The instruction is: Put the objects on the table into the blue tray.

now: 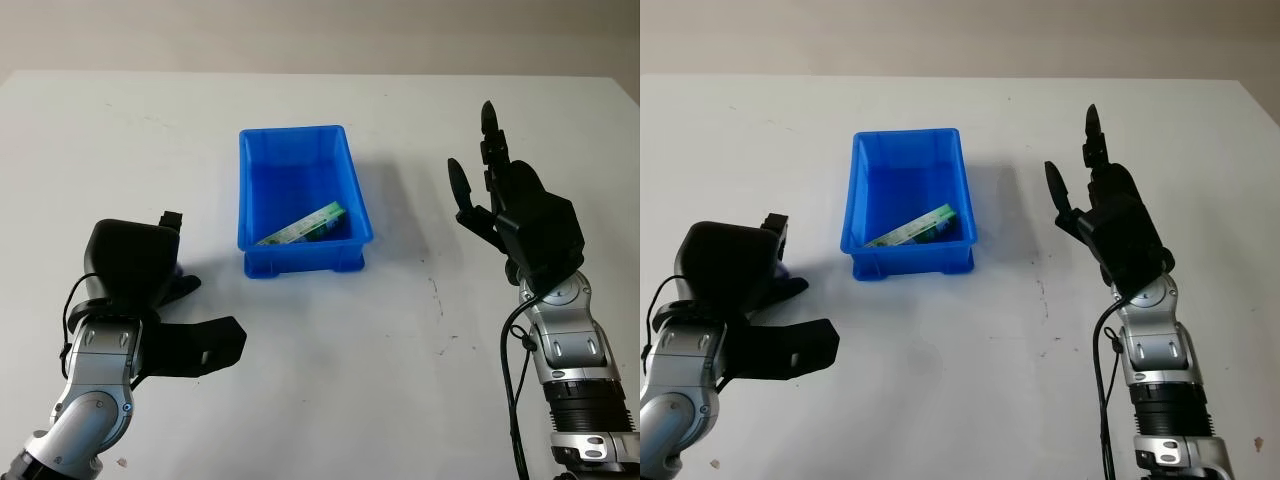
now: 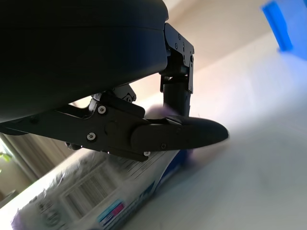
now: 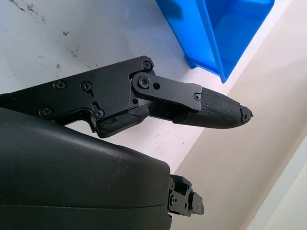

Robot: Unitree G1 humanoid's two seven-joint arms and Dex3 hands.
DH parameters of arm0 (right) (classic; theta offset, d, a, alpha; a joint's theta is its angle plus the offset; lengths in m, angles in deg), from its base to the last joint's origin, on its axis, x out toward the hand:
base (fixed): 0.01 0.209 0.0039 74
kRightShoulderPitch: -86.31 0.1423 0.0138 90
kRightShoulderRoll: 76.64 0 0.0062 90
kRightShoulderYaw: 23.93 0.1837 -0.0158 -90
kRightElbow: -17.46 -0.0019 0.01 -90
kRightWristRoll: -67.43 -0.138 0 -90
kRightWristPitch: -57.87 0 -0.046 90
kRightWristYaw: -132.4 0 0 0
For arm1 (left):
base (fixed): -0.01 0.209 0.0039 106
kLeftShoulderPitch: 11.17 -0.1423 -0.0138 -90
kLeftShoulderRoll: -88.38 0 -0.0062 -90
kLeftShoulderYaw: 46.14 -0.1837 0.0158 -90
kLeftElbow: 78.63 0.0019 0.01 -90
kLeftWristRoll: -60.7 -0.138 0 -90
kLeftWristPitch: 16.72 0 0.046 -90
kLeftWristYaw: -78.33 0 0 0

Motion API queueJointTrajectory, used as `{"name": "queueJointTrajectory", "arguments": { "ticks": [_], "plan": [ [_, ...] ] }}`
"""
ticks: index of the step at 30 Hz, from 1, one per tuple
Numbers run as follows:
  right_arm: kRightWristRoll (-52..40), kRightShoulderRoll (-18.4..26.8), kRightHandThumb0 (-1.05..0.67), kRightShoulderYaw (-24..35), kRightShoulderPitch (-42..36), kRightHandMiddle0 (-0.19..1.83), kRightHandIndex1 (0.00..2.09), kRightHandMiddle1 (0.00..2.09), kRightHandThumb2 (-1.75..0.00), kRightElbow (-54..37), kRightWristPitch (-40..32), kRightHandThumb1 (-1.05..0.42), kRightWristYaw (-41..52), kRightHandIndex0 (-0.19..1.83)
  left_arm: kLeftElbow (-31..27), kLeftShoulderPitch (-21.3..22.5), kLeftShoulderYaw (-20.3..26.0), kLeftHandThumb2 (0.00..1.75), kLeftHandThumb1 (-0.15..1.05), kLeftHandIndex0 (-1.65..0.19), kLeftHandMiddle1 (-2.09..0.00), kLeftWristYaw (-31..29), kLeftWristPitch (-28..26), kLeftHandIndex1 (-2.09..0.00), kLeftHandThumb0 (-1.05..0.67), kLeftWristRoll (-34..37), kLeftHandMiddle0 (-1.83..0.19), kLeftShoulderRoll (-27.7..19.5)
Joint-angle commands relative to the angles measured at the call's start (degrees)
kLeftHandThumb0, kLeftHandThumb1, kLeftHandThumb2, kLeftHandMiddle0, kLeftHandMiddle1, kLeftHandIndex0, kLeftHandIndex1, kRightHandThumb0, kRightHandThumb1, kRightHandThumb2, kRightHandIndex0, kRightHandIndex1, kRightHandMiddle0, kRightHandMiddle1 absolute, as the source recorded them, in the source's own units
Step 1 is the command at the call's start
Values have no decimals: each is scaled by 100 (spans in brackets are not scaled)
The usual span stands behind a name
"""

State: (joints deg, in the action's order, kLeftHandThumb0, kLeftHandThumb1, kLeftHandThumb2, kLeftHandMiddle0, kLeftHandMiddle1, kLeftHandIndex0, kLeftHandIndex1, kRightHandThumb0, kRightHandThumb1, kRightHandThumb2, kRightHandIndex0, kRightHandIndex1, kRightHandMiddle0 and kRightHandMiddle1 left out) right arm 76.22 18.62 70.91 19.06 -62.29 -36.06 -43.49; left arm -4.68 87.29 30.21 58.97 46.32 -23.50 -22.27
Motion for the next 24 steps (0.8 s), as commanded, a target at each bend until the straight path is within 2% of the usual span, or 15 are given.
{"name": "queueJointTrajectory", "arguments": {
  "ticks": [1,7,11,17,19,23,24],
  "plan": [
    [9,39,-75,19,-11,-19,0,0,-66,51,85,-105,-19,-19,-164,173,219,45,105,-25,-209,95,116,-209,-50,154,-103,57],
    [16,32,-75,14,11,-19,0,0,-66,130,155,-105,-39,-19,-384,458,694,36,105,-23,-209,729,700,-209,-47,935,-97,106],
    [-23,9,-74,16,9,-19,0,0,-66,176,197,-105,-22,-19,-471,1090,915,33,105,-31,-209,988,1006,-209,-49,1305,-88,103],
    [-127,-31,-75,23,-12,-19,0,0,-66,240,293,-105,39,-19,-201,1673,951,24,105,-42,-209,1691,1486,-209,-46,1701,-93,197],
    [-162,-40,-75,26,-13,-19,0,0,-65,256,287,-105,62,-19,-120,1816,936,27,105,-45,-209,1811,1648,-209,-46,1855,-94,213],
    [-165,-15,-74,2,-37,-19,0,0,-65,270,356,-105,92,-19,-134,1966,1017,29,105,-50,-209,2022,1843,-209,-45,2294,-103,406],
    [-150,-5,-74,-10,-46,-19,0,0,-65,279,397,-105,94,-19,-222,1951,1073,29,105,-46,-209,2007,1806,-209,-46,2396,-99,478]
  ]
}}
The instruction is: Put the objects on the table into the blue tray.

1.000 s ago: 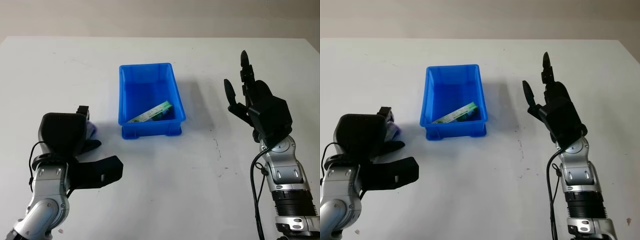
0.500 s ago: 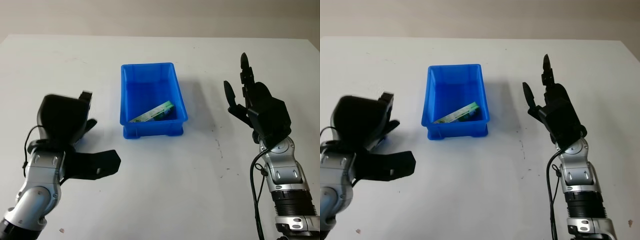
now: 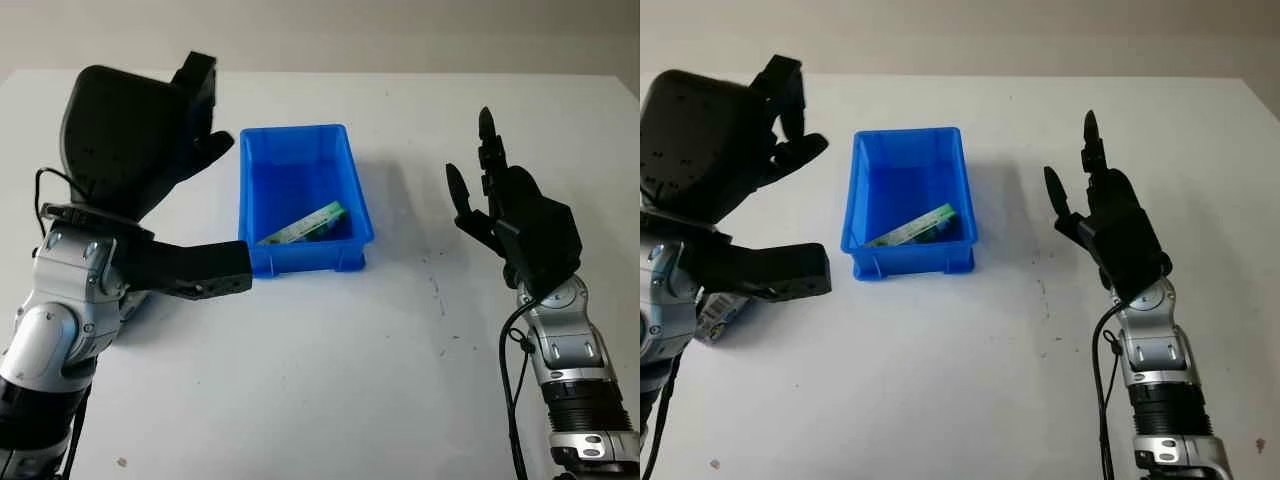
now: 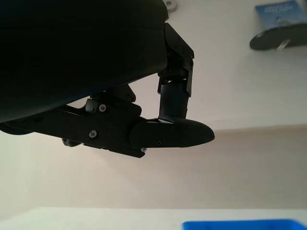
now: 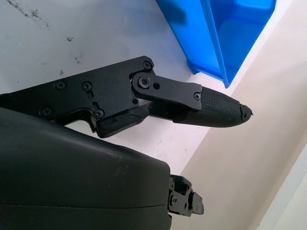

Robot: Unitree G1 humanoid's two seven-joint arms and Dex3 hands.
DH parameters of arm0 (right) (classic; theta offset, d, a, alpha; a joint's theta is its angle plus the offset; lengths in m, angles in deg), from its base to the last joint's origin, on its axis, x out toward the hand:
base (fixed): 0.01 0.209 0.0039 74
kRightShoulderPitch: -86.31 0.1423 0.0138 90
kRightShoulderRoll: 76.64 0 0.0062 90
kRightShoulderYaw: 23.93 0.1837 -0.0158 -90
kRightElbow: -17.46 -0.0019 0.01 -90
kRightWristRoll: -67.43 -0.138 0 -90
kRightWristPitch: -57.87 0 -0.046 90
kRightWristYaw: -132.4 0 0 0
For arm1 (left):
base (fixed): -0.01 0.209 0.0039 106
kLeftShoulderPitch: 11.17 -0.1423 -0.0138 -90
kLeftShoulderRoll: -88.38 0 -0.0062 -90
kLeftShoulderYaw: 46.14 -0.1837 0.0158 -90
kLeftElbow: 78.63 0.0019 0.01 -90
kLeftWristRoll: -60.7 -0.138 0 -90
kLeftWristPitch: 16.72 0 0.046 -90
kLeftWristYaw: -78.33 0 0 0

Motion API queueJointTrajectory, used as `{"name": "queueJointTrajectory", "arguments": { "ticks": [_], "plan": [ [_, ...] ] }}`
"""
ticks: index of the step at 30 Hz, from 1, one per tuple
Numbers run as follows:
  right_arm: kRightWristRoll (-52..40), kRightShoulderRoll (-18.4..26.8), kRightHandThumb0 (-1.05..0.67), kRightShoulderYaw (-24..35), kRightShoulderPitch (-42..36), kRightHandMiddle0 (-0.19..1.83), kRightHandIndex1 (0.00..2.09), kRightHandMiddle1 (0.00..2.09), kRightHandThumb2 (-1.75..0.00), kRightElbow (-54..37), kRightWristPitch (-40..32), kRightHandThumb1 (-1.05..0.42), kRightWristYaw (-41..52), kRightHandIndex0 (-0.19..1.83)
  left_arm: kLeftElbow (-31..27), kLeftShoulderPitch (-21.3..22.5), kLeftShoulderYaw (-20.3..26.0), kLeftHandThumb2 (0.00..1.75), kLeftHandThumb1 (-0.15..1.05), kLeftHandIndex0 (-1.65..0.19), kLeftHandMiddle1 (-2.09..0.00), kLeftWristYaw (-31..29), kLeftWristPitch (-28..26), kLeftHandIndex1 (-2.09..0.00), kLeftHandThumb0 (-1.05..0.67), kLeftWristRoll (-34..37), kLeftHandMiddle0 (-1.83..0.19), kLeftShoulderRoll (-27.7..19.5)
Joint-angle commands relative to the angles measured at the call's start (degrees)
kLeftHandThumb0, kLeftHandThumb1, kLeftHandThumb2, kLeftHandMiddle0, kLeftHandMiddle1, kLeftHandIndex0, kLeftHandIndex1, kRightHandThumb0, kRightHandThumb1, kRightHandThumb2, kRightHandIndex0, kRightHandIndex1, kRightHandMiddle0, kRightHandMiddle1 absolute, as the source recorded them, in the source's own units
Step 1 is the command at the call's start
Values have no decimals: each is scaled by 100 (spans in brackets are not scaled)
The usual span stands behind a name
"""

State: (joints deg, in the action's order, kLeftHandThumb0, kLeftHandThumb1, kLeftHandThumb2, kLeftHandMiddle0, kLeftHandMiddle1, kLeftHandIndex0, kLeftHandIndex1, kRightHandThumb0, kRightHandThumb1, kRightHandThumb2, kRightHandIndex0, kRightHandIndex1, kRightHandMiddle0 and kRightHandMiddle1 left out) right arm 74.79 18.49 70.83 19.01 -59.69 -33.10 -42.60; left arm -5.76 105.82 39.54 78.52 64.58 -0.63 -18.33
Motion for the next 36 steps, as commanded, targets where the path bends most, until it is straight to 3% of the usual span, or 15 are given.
{"name": "queueJointTrajectory", "arguments": {
  "ticks": [1,2,3,4,5,6,7,8,13,17,19,26,36],
  "plan": [
    [2,10,-74,-8,-46,-19,0,0,-66,26,116,-105,6,-19,-272,65,197,29,105,-37,-206,-119,-169,-204,-49,124,-85,137],
    [2,9,-74,-10,-53,-19,0,0,-66,30,130,-105,8,-19,-496,14,239,31,105,-28,-203,-433,-429,-189,-53,-31,-65,178],
    [-3,4,-74,-11,-57,-19,0,0,-66,29,124,-105,15,-19,-761,-50,276,34,105,-21,-178,-916,-747,-166,-60,-295,-52,192],
    [-4,1,-74,-15,-61,-19,0,0,-66,23,105,-105,22,-19,-1047,-125,324,42,105,-17,-116,-1476,-1093,-123,-71,-571,-45,237],
    [2,-2,-74,-21,-64,-19,0,0,-66,15,84,-105,24,-19,-1309,-224,382,44,105,-19,-70,-1938,-1390,-93,-76,-856,-48,309],
    [17,-6,-74,-30,-67,-19,0,0,-67,14,76,-105,13,-19,-1543,-343,468,45,105,-22,-40,-2203,-1617,-64,-81,-998,-48,425],
    [41,-19,-74,-40,-70,-19,0,0,-67,15,68,-105,-15,-19,-1734,-508,561,42,105,-24,-19,-2296,-1758,-42,-84,-1097,-47,534],
    [65,-37,-74,-51,-69,-19,0,0,-67,25,65,-105,-44,-19,-1903,-687,642,40,105,-24,-12,-2366,-1869,-34,-86,-1216,-46,640],
    [98,-100,-75,-88,-9,-19,0,0,-66,178,166,-105,-79,-19,-2707,-1533,823,39,105,-7,-1,-3509,-2110,-17,-95,-2303,-21,1142],
    [90,-106,-75,-114,71,-19,0,0,-67,343,288,-105,-62,-19,-3193,-2067,958,25,105,-6,-2,-3876,-1837,-15,-96,-2446,-15,1449],
    [79,-102,-75,-125,98,-19,0,0,-67,406,351,-105,-47,-19,-3374,-2288,1086,27,105,-5,-3,-4043,-1661,-14,-97,-2479,-13,1504],
    [31,-94,-76,-88,106,-19,0,0,-66,488,423,-105,-38,-19,-3720,-2415,1328,34,105,-14,-9,-4887,-1161,-17,-98,-3834,-26,2210],
    [-87,-81,-80,-36,174,-19,0,0,-64,558,394,-105,15,-19,-3307,-2653,1607,41,105,-9,-18,-4931,-789,-16,-102,-4789,-39,3123]
  ]
}}
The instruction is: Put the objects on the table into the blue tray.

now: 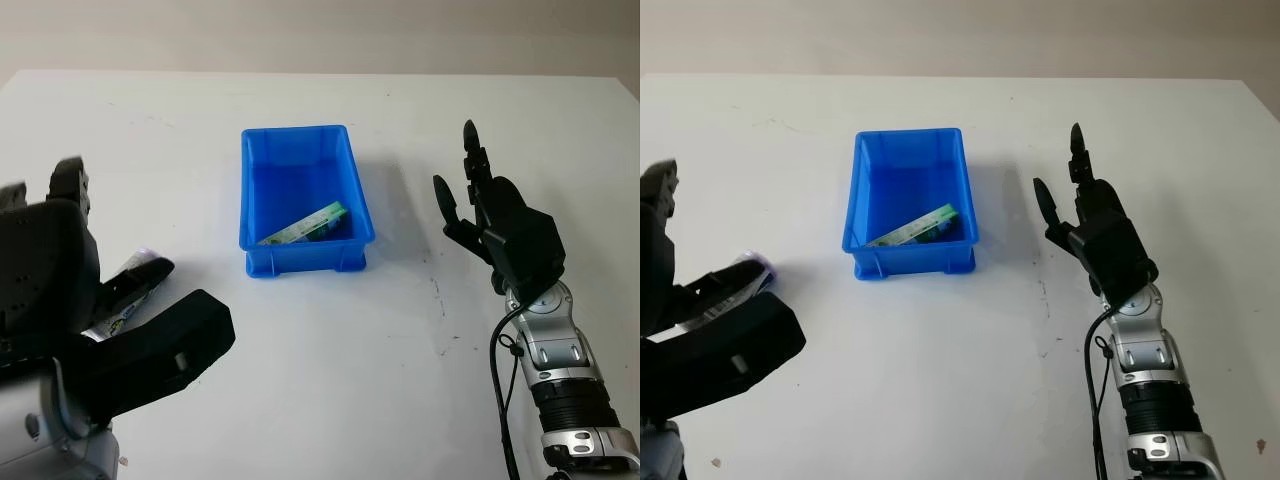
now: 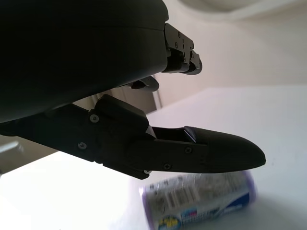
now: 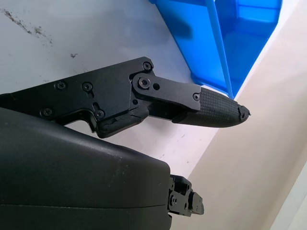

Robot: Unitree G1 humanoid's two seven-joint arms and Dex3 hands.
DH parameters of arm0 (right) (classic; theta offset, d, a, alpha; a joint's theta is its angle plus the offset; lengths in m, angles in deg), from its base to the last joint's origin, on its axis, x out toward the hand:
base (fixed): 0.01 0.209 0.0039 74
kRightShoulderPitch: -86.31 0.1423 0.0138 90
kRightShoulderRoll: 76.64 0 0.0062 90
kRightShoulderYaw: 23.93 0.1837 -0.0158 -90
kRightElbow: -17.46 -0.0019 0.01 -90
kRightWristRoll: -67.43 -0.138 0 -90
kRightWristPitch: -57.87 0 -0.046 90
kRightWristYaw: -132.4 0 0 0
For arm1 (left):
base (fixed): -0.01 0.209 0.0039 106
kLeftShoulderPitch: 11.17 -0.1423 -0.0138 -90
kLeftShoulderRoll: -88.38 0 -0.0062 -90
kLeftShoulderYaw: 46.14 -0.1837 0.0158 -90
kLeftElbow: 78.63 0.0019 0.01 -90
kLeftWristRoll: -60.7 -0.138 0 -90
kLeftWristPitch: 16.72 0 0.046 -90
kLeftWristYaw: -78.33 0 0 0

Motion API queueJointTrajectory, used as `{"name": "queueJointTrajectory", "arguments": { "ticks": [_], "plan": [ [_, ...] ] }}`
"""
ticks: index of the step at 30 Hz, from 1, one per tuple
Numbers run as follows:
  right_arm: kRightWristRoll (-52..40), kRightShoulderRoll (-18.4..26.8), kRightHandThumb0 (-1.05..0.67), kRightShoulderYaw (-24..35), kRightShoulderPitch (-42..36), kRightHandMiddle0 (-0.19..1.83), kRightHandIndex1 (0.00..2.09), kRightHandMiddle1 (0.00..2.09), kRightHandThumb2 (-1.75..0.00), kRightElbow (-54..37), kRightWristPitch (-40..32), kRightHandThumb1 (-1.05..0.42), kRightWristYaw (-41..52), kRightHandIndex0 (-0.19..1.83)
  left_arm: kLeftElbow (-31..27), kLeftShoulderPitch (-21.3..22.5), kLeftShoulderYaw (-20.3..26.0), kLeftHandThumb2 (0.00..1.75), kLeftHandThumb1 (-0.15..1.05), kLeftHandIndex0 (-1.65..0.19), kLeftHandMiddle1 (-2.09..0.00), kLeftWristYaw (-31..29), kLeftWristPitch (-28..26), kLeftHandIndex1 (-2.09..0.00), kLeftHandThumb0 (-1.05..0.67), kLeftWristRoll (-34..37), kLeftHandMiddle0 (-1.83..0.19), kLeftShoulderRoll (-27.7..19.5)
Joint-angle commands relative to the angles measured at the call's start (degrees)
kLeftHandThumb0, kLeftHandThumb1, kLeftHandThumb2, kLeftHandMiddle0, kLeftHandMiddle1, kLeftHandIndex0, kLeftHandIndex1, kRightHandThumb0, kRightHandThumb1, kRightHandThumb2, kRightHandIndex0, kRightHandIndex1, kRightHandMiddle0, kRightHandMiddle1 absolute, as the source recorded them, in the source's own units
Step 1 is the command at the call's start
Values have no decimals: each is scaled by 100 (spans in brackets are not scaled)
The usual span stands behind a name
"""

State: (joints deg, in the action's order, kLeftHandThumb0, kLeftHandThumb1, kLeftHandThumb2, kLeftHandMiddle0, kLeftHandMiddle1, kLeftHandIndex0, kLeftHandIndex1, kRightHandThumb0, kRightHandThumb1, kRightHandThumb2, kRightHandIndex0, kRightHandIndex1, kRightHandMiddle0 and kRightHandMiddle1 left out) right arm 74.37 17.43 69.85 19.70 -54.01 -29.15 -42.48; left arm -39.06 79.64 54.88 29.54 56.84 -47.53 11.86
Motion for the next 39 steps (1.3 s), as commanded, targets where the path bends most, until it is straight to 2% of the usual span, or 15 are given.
{"name": "queueJointTrajectory", "arguments": {
  "ticks": [1,3,4,6,11,12,15,18,19,21,22,25,31,34,39],
  "plan": [
    [-54,27,-80,67,105,-19,0,0,-64,-18,-10,-105,5,-19,69,-38,111,39,105,-7,-49,-49,-16,-17,-102,-133,-32,175],
    [-79,34,-81,78,111,-19,0,0,-63,-10,-1,-105,11,-19,141,-28,185,38,105,-3,-106,-131,-7,-21,-103,-170,-12,291],
    [-93,38,-81,84,115,-19,0,0,-63,-7,-13,-105,19,-19,152,-7,215,38,105,-2,-115,-240,12,-22,-103,-194,-8,344],
    [-91,54,-80,89,126,-19,0,0,-63,23,12,-105,17,-19,158,-32,245,38,105,2,-113,-370,79,-26,-104,-184,0,391],
    [-102,69,-79,106,158,-19,0,0,-63,75,96,-105,51,-19,165,-282,241,40,105,18,-94,-481,359,-72,-104,-22,9,356],
    [-102,69,-79,110,160,-19,0,0,-63,72,86,-105,54,-19,204,-351,251,40,105,19,-99,-415,388,-77,-104,57,9,342],
    [-147,60,-79,142,160,-19,0,0,-63,61,57,-105,94,-19,395,-499,228,37,105,19,-162,-266,457,-95,-104,212,4,301],
    [-209,47,-79,175,162,-19,0,0,-62,61,48,-105,144,-19,690,-514,174,34,105,19,-171,-376,534,-89,-99,368,4,207],
    [-204,50,-78,173,160,-19,0,0,-62,56,47,-105,140,-19,807,-486,159,30,105,19,-193,-390,512,-112,-97,410,-8,207],
    [-205,54,-79,179,159,-19,0,0,-62,52,47,-105,139,-19,1042,-419,117,24,105,19,-205,-378,430,-162,-94,446,-50,222],
    [-217,56,-78,189,160,-19,0,0,-62,62,66,-105,145,-19,1160,-388,96,20,105,19,-208,-376,389,-170,-90,447,-75,213],
    [-294,63,-76,235,147,-19,0,0,-62,43,54,-105,178,-19,1540,-348,50,14,105,19,-209,-390,417,-154,-79,376,-79,-51],
    [-314,99,-76,300,117,-19,0,0,-61,14,33,-105,148,-19,1881,-219,18,21,105,12,-204,-665,387,-160,-52,317,-79,-522],
    [-349,99,-76,330,100,-19,0,0,-60,-2,67,-105,168,-19,1881,-285,-30,24,105,5,-209,-206,263,-143,-43,562,-84,-562],
    [-358,91,-77,348,105,-19,0,0,-59,-22,45,-105,210,-19,1818,-304,-145,33,105,18,-209,295,143,-156,-43,843,-93,-627]
  ]
}}
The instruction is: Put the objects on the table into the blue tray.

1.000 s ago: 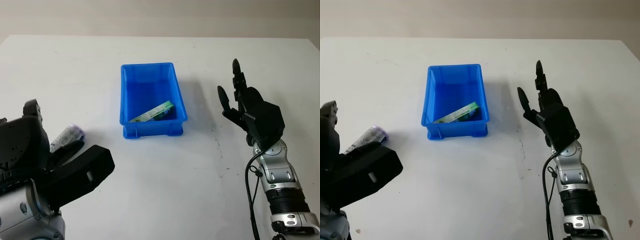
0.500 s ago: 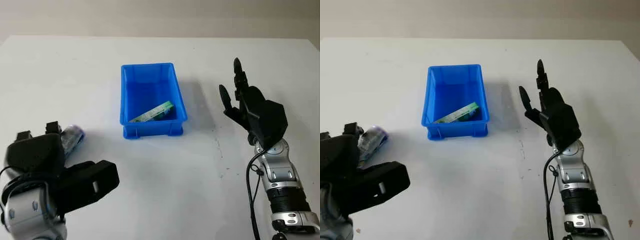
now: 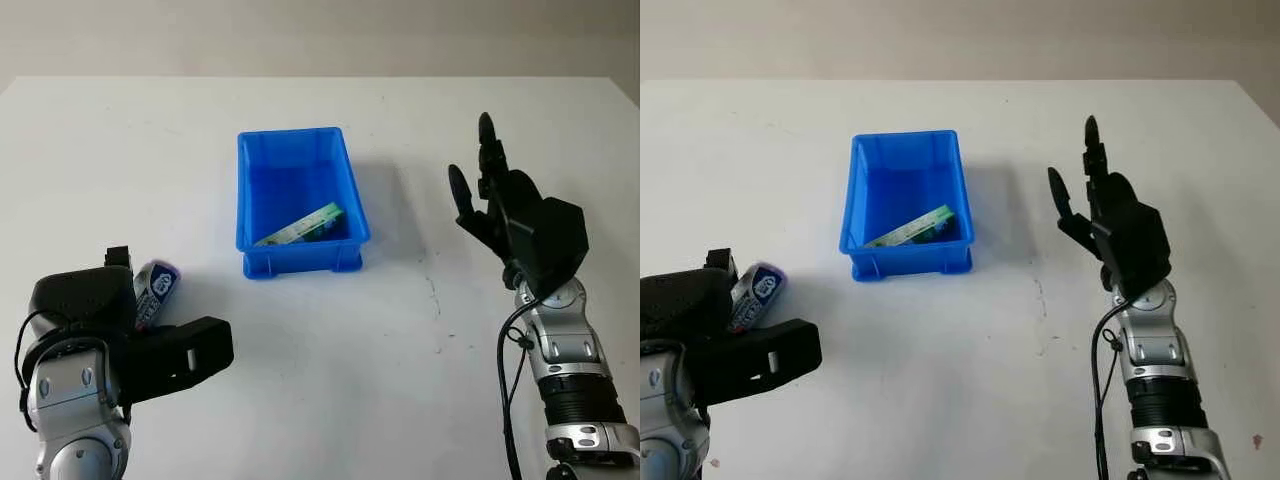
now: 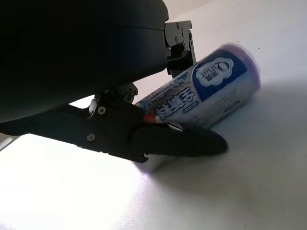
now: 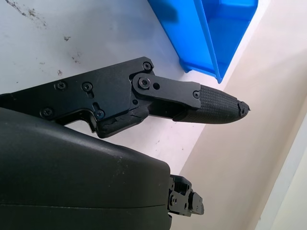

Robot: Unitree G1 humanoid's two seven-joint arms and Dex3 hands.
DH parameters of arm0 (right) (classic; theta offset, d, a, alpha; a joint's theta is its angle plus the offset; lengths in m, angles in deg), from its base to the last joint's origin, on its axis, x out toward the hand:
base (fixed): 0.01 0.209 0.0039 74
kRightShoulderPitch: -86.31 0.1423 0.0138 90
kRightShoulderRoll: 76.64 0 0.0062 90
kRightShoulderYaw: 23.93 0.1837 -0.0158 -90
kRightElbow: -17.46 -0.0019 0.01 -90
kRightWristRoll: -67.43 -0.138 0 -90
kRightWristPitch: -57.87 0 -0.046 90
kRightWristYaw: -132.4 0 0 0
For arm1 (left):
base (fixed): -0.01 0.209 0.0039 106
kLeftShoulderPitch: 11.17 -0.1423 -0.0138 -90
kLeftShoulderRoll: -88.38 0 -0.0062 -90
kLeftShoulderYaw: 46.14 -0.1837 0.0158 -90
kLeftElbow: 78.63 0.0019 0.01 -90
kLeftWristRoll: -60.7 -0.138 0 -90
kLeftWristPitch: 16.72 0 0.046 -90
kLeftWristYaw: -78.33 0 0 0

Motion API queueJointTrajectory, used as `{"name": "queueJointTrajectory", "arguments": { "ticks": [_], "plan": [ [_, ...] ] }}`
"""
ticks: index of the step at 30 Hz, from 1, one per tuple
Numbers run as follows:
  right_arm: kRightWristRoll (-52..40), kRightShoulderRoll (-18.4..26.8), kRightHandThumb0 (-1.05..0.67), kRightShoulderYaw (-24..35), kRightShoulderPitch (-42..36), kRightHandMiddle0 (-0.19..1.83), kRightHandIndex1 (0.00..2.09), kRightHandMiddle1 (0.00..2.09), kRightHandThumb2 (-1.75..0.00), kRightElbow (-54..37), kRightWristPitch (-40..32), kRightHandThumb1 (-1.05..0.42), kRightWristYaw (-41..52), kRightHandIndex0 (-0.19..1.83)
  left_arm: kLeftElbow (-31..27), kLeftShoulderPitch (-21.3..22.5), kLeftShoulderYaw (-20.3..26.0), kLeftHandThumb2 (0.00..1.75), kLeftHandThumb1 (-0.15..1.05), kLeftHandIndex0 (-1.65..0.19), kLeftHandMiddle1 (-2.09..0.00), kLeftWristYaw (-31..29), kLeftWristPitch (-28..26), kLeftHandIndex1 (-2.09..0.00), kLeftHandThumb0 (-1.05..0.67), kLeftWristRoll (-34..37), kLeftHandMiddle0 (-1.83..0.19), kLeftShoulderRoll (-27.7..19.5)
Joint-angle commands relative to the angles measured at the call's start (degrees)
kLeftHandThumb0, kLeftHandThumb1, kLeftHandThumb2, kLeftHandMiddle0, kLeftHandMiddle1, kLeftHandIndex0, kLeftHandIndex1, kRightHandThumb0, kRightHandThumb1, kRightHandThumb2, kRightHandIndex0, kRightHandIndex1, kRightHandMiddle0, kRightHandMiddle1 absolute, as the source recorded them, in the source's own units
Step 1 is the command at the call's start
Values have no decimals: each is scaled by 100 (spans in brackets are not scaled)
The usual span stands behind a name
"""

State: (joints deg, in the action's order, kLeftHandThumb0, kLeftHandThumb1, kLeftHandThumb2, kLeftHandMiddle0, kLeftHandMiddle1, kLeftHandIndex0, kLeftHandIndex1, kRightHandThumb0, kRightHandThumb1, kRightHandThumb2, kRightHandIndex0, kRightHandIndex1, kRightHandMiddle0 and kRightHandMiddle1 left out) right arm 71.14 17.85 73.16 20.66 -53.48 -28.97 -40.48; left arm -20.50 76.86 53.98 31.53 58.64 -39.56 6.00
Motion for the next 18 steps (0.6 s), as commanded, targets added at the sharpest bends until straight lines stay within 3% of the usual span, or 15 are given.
{"name": "queueJointTrajectory", "arguments": {
  "ticks": [1,2,3,5,9,12,13,15,18],
  "plan": [
    [-30,45,-76,15,13,-19,0,0,-59,-72,34,-105,10,-19,-88,-12,-83,34,105,18,-209,169,-29,-161,-44,103,-96,-71],
    [-33,37,-76,15,22,-19,0,0,-59,-60,40,-105,12,-19,-169,24,-125,34,105,19,-209,242,-5,-165,-44,132,-98,-104],
    [-36,31,-76,16,28,-19,0,0,-59,-50,47,-105,13,-19,-221,47,-158,34,105,19,-209,291,10,-191,-46,152,-106,-135],
    [-79,11,-75,23,62,-19,0,0,-59,-2,68,-105,41,-19,-356,137,-244,33,105,12,-209,556,99,-205,-47,209,-112,-256],
    [-112,-13,-73,14,107,-19,0,0,-60,54,106,-105,43,-19,-454,360,-363,38,105,-2,-209,883,341,-209,-53,97,-115,-652],
    [-128,-12,-73,0,130,-19,0,0,-60,112,180,-105,52,-19,-591,772,-316,38,105,-15,-209,1249,506,-209,-51,464,-110,-929],
    [-136,-10,-73,0,134,-19,0,0,-60,129,203,-105,56,-19,-622,902,-295,37,105,2,-209,1310,533,-209,-50,567,-83,-994],
    [-155,-16,-73,4,120,-19,0,0,-60,122,208,-105,56,-19,-573,1279,-280,35,105,9,-209,1598,667,-209,-49,713,-55,-1268],
    [-137,-17,-74,-5,89,-19,0,0,-60,79,189,-105,29,-19,-404,1692,-285,36,105,1,-209,1839,726,-209,-47,905,-61,-1490]
  ]
}}
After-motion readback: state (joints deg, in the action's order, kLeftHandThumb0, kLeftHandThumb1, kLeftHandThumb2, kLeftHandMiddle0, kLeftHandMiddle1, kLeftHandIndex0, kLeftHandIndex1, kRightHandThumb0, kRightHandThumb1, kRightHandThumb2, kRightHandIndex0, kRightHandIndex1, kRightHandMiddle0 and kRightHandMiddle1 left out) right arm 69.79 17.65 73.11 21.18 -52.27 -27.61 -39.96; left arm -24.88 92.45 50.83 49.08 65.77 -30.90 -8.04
